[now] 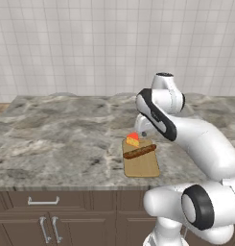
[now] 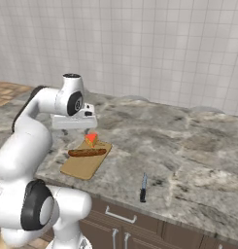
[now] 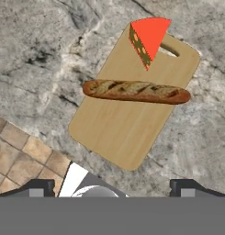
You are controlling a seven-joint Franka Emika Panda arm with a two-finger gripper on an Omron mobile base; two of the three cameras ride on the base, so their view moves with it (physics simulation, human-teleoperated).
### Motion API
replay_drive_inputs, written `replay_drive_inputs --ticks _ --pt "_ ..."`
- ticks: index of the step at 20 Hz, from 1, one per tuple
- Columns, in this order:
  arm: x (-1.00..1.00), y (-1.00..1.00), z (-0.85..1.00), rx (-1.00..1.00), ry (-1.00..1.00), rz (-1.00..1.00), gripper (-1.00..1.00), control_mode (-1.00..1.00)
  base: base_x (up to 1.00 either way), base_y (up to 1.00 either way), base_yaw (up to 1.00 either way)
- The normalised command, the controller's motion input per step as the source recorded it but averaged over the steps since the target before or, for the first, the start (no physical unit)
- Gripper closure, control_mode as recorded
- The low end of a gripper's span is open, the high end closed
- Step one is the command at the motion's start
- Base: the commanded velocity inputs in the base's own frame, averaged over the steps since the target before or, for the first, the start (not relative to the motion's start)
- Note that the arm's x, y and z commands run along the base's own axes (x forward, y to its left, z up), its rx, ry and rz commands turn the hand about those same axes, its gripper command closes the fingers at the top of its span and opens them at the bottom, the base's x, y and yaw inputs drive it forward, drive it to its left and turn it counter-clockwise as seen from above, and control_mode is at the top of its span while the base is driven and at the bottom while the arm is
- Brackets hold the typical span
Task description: Retrieve the sausage and cheese from the fridge and place them on the cutting board on the counter.
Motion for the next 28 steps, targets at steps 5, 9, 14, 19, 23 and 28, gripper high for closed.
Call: replay_drive_inputs --ticks 5,9,14,19,23,28 --pt "-0.59 -0.1 0.31 0.0 -0.04 -0.04 -1.0 -1.0 0.0 0.0 0.0" --pt "-0.51 -0.01 0.04 0.02 -0.09 -0.05 -1.0 -1.0 0.0 0.0 0.0" --pt "-0.36 0.0 0.05 0.0 -0.1 -0.06 -1.0 -1.0 0.0 0.0 0.0" --pt "-0.19 0.0 0.17 0.0 -0.09 -0.07 -1.0 -1.0 0.0 0.0 0.0" --pt "-0.03 -0.01 0.22 0.0 -0.07 -0.05 -1.0 -1.0 0.0 0.0 0.0" --pt "-0.01 0.0 0.13 0.0 -0.06 -0.03 -1.0 -1.0 0.0 0.0 0.0"
